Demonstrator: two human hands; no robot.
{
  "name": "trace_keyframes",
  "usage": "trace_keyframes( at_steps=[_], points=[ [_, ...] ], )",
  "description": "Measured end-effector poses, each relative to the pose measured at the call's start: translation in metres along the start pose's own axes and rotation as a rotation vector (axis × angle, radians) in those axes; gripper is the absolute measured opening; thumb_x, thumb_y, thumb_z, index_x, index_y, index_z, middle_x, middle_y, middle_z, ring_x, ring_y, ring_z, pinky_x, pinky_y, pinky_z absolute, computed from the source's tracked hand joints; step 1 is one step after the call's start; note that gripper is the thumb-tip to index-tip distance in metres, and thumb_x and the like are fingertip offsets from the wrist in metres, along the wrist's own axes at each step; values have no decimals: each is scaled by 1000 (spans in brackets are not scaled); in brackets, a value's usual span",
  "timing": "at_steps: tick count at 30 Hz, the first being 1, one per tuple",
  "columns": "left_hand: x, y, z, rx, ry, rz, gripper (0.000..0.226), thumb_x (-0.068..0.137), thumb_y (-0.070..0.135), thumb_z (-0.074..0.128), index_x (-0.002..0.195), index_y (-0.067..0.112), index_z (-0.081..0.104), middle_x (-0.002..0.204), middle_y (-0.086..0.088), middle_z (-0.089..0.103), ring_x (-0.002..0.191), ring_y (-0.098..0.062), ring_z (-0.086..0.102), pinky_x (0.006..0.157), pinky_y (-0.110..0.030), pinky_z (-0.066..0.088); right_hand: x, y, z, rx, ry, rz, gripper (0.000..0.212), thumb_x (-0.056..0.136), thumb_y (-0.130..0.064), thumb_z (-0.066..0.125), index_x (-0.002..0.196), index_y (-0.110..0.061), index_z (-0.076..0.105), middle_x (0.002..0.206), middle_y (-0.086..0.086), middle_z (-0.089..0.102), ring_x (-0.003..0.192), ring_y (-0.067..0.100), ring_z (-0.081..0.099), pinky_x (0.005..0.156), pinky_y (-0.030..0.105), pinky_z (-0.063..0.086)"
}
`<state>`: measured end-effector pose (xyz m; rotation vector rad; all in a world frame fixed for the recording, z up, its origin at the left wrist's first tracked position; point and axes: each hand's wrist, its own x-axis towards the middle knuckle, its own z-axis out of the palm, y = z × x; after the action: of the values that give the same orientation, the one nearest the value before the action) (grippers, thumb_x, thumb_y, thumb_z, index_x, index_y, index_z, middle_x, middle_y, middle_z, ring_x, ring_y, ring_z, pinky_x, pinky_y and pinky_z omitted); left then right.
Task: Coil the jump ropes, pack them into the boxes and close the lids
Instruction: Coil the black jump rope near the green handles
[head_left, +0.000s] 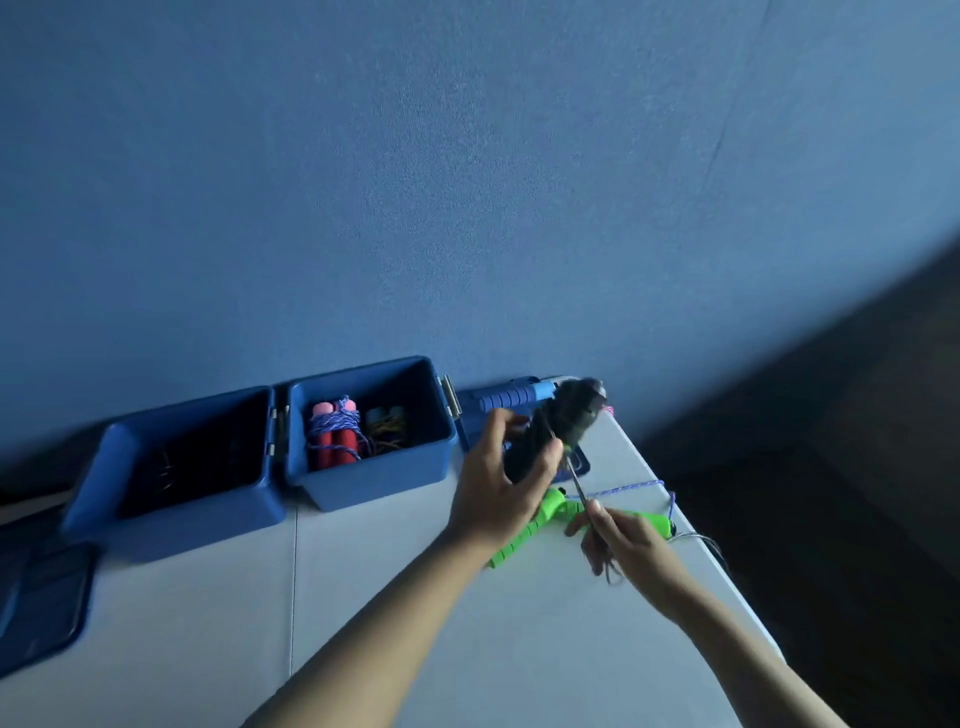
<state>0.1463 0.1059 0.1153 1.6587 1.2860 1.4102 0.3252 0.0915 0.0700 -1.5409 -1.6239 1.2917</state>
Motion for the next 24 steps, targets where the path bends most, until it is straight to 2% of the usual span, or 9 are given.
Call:
trace_keyframes(
  at_steps=[3, 6, 9, 11, 13, 16, 18, 22, 24],
  points=[
    [20, -13, -4, 179, 123, 21, 32, 83, 56, 52, 80, 26, 41, 69, 6, 54, 65, -15, 56, 57, -32, 47, -15, 5, 4, -196, -8, 2, 28, 101, -21, 39, 82, -21, 61, 50, -4, 52, 46, 9, 43, 53, 22, 36],
    [29, -30, -9, 423, 165, 7, 39, 82, 62, 43, 82, 22, 43, 75, 5, 54, 72, -21, 56, 58, -33, 46, -32, 3, 9, -340, 38, -36, 18, 98, -25, 44, 87, -23, 59, 53, -3, 50, 48, 9, 42, 52, 24, 37],
    [25, -44, -10, 652, 54, -19, 50, 79, 69, 32, 96, 24, 49, 88, -1, 58, 81, -27, 61, 60, -33, 47, -50, -13, 7, -539, 52, -131, 22, 97, -38, 41, 90, -21, 53, 68, -2, 54, 63, 15, 50, 62, 35, 43],
    [17, -51, -7, 768, -82, -43, 58, 77, 72, 24, 103, 28, 51, 92, -2, 57, 81, -29, 63, 63, -33, 48, -58, -30, 3, -634, 34, -181, 26, 98, -42, 37, 90, -20, 49, 76, -3, 56, 69, 17, 52, 64, 36, 43],
    [6, -55, -3, 840, -192, -22, 60, 76, 73, 22, 106, 30, 52, 94, 0, 56, 81, -29, 63, 65, -32, 49, -59, -47, -5, -703, 17, -255, 23, 98, -40, 38, 93, -23, 52, 75, -8, 55, 71, 17, 53, 65, 33, 43],
    [-10, -59, -2, 860, -355, 70, 58, 79, 71, 25, 114, 34, 52, 97, 4, 56, 82, -26, 63, 67, -29, 48, -45, -61, -23, -723, 26, -322, 14, 96, -28, 47, 91, -26, 59, 74, -18, 52, 69, 10, 51, 64, 28, 40],
    [-20, -59, -5, 804, -468, 113, 58, 79, 69, 27, 115, 33, 54, 97, 4, 56, 81, -25, 62, 67, -27, 46, -27, -59, -34, -714, -17, -334, 13, 95, -23, 49, 87, -23, 59, 76, -18, 53, 69, 7, 48, 66, 27, 40],
    [-33, -57, -14, 597, -531, 267, 29, 85, 50, 48, 100, 28, 60, 88, 2, 60, 69, -22, 60, 58, -26, 49, 7, -45, -42, -544, -183, -310, 13, 96, -17, 51, 87, -13, 59, 80, -4, 62, 74, 11, 53, 75, 25, 44],
    [-37, -59, -19, 552, -567, 307, 22, 87, 45, 52, 101, 30, 61, 89, 3, 59, 69, -21, 58, 57, -27, 49, 19, -41, -41, -484, -226, -315, 14, 95, -15, 53, 88, -8, 62, 83, 3, 63, 74, 9, 53, 74, 20, 43]
  ],
)
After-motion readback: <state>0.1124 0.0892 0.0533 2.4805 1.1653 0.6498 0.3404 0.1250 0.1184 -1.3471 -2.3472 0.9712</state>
